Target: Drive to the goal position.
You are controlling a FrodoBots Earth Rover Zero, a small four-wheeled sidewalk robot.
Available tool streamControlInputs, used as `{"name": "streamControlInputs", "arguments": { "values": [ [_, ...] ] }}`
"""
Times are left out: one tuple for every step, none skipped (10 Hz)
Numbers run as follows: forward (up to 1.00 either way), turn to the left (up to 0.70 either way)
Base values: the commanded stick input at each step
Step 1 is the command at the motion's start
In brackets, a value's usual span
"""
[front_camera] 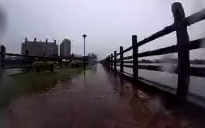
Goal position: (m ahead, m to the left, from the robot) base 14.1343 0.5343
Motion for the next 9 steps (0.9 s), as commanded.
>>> {"name": "streamControlInputs", "arguments": {
  "values": [
    [1.00,0.00],
    [1.00,0.00],
    [1.00,0.00],
    [1.00,0.00],
    [1.00,0.00],
    [1.00,0.00],
    [1.00,0.00],
    [1.00,0.01],
    [1.00,0.04]
  ]
}}
